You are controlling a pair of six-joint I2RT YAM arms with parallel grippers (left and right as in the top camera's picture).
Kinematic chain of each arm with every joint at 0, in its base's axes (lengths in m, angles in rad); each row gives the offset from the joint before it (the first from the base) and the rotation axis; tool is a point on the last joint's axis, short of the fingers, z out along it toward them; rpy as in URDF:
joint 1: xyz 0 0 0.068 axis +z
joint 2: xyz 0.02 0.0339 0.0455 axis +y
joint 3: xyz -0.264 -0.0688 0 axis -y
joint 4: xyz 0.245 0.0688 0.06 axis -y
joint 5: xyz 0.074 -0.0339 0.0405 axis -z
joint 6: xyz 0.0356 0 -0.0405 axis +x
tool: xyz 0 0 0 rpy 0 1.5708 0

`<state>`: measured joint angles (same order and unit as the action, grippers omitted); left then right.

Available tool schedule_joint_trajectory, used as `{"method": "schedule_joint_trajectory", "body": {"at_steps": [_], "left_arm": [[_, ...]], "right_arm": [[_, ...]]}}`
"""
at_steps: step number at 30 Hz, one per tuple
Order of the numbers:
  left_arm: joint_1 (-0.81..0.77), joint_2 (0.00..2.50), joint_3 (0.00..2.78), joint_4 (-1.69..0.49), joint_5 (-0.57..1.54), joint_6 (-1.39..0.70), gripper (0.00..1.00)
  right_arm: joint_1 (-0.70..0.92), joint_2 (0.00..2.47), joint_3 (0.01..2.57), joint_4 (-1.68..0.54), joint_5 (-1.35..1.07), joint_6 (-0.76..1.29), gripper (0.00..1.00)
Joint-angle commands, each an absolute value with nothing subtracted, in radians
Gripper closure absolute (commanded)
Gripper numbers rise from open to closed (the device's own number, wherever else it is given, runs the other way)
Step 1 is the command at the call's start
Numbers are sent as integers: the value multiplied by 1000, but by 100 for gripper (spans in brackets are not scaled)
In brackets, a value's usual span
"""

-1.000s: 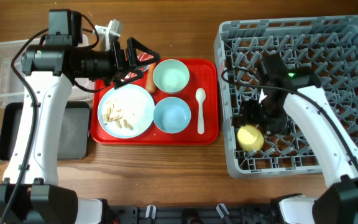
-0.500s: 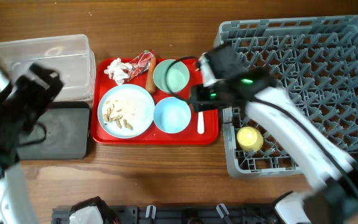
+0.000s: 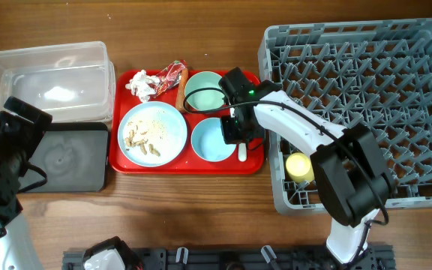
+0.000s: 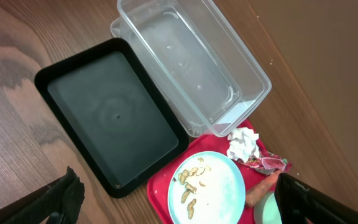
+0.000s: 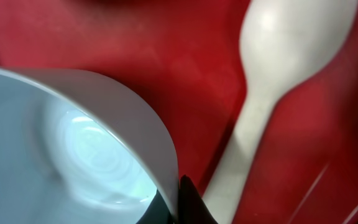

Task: Sort waste into correct bins and load items into the dishwasher rack
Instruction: 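Grasp the light-blue bowl on the red tray with the right gripper, then place the light-blue bowl in the rack's far right corner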

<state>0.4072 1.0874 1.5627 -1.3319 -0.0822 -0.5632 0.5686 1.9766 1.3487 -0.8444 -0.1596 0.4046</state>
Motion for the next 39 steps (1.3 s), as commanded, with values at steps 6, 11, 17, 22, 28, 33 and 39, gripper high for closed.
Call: {"method": "schedule_joint_trajectory", "body": {"at_steps": [6, 11, 17, 22, 28, 33, 39], "left_arm": [[414, 1089, 1565, -1329, -103, -573, 0], [414, 1089, 1565, -1329, -103, -573, 0], [414, 1089, 1565, -1330, -103, -574, 0], [413, 1089, 1565, -1329, -103, -574, 0], [413, 1089, 1565, -1329, -103, -573, 0], [413, 1089, 1565, -1329, -103, -573, 0], [413, 1089, 1565, -1329, -103, -573, 0]], "right_arm": [[530, 1586, 1384, -964, 244, 451, 96], [498, 1398, 1384, -979, 917, 551, 96], [288, 1458, 1365, -978, 1227, 516, 96], [56, 1623, 1365, -915, 1211, 474, 96], [-42, 1804, 1366, -727, 1143, 262, 96], [16, 1880, 1366, -719, 1098, 261, 96], [179, 1887, 1366, -727, 1102, 144, 57]]}}
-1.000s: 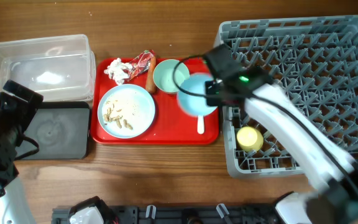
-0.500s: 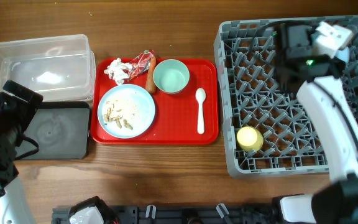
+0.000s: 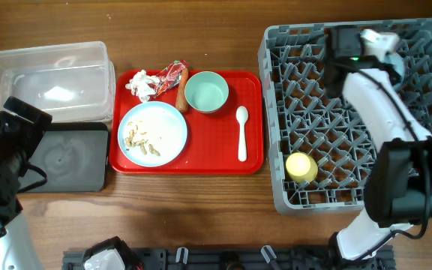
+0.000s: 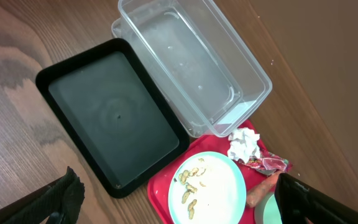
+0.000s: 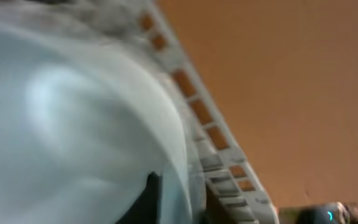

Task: Sort waste into correct bins and load items into the dishwasher rack
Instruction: 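Place the light-blue bowl in the rack's far right corner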

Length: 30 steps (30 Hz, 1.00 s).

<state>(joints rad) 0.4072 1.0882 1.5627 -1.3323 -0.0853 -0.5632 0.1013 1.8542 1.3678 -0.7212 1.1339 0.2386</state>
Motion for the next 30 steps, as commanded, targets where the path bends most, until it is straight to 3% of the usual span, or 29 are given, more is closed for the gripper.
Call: {"method": "schedule_joint_trajectory", "body": {"at_steps": [1, 6, 13, 17, 20, 22, 26, 30], "left_arm": [[413, 1089, 1565, -1329, -103, -573, 0], [413, 1089, 1565, -1329, -103, -573, 0], [413, 1089, 1565, -1329, -103, -574, 0], [413, 1089, 1565, -1329, -103, -573, 0], [413, 1089, 1565, -1329, -103, -573, 0], [413, 1089, 1565, -1330, -103, -573, 0], [413, 1089, 1565, -1329, -103, -573, 0], [413, 1089, 1565, -1329, -103, -573, 0]], "right_arm": [[201, 1882, 1367, -733, 1106, 137, 44], [343, 1792, 1393, -741, 1082, 132, 33], [468, 1689, 1397, -772, 809, 195, 38], [268, 1657, 1438, -797, 476, 309, 37], [20, 1659, 1524, -788, 99, 353, 38], [-240, 1665, 1540, -714, -250, 488, 46], [-447, 1724, 1540, -709, -289, 575, 48], [-463, 1825, 1539, -705, -267, 569, 48]]}}
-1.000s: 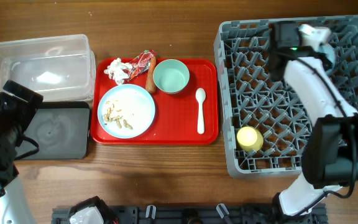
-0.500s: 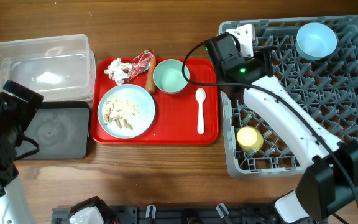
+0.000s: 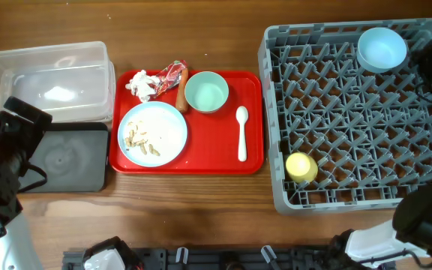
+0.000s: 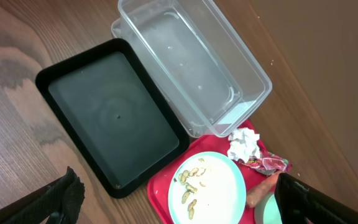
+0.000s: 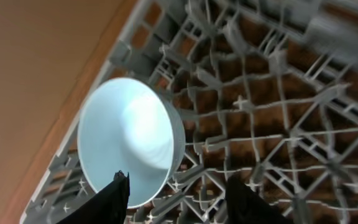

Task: Sort waste into correct bins and load items into the dishwasher rack
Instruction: 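Place the light-blue bowl in the rack's far right corner, then move the right gripper to the teal bowl and grasp it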

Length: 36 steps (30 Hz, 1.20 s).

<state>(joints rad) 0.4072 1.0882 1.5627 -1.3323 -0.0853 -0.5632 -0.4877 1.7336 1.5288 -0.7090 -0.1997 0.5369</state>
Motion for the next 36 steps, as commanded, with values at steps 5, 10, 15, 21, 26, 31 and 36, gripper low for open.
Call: {"method": "schedule_joint_trajectory", "body": {"at_steps": [5, 10, 15, 21, 26, 31, 36], "left_arm": [[413, 1089, 1565, -1330, -103, -573, 0], [413, 1089, 1565, -1330, -103, -573, 0], [413, 1089, 1565, -1329, -103, -574, 0], [413, 1089, 1565, -1329, -103, -573, 0], [413, 1089, 1565, -1329, -103, -573, 0], [413, 1089, 1565, -1329, -103, -573, 0], [413, 1089, 1565, -1329, -103, -573, 0]], "right_arm": [[-457, 1937, 1539, -685, -317, 576, 50], [-458, 1932, 1539, -719, -238, 577, 96], [-458, 1824, 1539, -750, -110, 529, 96], [-447, 1591, 1539, -887, 119, 499, 96], [-347, 1548, 1531, -1179, 708, 624, 96], [-211, 1563, 1421, -1163, 821, 678, 96], [-120, 1641, 1370, -913, 990, 443, 96]]}}
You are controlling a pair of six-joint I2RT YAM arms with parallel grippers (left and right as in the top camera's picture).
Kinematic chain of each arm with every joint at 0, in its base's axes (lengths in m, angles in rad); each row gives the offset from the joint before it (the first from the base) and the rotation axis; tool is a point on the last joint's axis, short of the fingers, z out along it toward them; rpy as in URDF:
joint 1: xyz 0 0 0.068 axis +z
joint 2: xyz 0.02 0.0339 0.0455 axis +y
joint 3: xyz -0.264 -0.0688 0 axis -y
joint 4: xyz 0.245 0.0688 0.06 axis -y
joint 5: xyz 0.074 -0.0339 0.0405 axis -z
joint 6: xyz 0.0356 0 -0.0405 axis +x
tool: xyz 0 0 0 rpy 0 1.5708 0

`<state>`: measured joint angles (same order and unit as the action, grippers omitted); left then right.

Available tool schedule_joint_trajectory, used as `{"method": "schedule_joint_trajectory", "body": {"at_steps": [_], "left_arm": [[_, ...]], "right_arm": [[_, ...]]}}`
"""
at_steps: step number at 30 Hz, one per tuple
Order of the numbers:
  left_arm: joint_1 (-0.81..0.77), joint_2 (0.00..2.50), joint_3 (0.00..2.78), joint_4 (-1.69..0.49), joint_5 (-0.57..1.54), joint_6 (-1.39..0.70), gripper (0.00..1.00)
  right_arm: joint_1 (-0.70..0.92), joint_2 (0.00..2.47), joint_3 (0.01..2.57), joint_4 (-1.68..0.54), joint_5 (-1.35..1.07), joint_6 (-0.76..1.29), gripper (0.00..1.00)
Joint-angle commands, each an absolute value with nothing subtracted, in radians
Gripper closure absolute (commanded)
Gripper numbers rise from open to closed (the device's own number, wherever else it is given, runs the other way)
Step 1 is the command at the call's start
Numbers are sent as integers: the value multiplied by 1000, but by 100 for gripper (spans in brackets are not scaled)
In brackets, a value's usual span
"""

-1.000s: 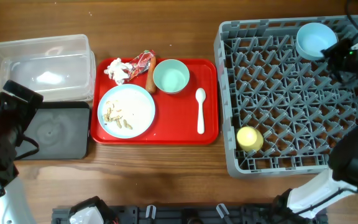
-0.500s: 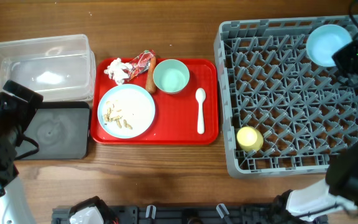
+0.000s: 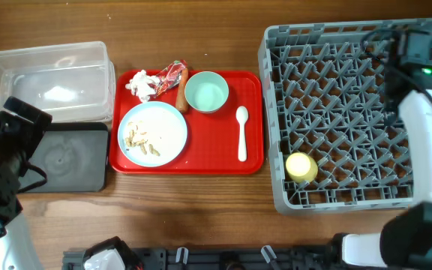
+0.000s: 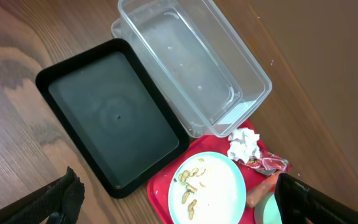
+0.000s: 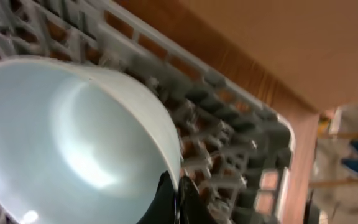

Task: Sort waste into correct bins and load items into the dishwasher rack
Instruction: 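Move the right gripper to the teal bowl and grasp it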

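Observation:
A light blue bowl (image 5: 73,143) fills the right wrist view over the grey dishwasher rack (image 3: 336,112). My right gripper (image 5: 174,184) is shut on its rim. In the overhead view the right gripper (image 3: 405,46) is above the rack's far right part and hides the bowl. The red tray (image 3: 250,161) carries a plate with peanuts (image 3: 152,133), a green bowl (image 3: 206,91), a white spoon (image 3: 241,133), a crumpled tissue (image 3: 142,84), a red wrapper (image 3: 171,73) and an orange stick (image 3: 181,94). My left gripper (image 4: 179,205) hangs open above the tray's left edge.
A clear plastic bin (image 3: 47,79) stands at the far left, and a black tray (image 3: 66,161) lies in front of it. A yellow cup (image 3: 299,166) sits in the rack's near left corner. Bare wood runs along the table's front edge.
The blue bowl stood in the rack's far right corner with my right gripper open beside it. Now the right gripper is shut on the bowl's rim there. The left arm has not moved.
My right gripper was shut on the blue bowl's rim on the red tray, beside the spoon. Then it held the bowl over the rack's far side. Then the bowl rested in the far right corner, let go. Now the gripper grips its rim again.

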<state>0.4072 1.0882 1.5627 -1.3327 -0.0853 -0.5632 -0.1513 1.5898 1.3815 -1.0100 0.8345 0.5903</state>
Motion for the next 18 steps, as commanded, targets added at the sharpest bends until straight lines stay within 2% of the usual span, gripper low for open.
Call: {"method": "schedule_joint_trajectory", "body": {"at_steps": [1, 4, 6, 11, 18], "left_arm": [[413, 1089, 1565, -1329, -103, -574, 0], [413, 1089, 1565, -1329, -103, -573, 0], [413, 1089, 1565, -1330, -103, -573, 0], [413, 1089, 1565, -1329, -103, -573, 0], [413, 1089, 1565, -1329, -103, -573, 0]], "right_arm": [[-106, 1668, 1370, -825, 1023, 338, 96], [-83, 1753, 1370, -580, 1199, 5, 96], [-71, 1783, 1370, -507, 1199, -80, 96], [-29, 1869, 1368, -496, 1205, -131, 96], [110, 1891, 1366, -628, 1208, -94, 96]]}}
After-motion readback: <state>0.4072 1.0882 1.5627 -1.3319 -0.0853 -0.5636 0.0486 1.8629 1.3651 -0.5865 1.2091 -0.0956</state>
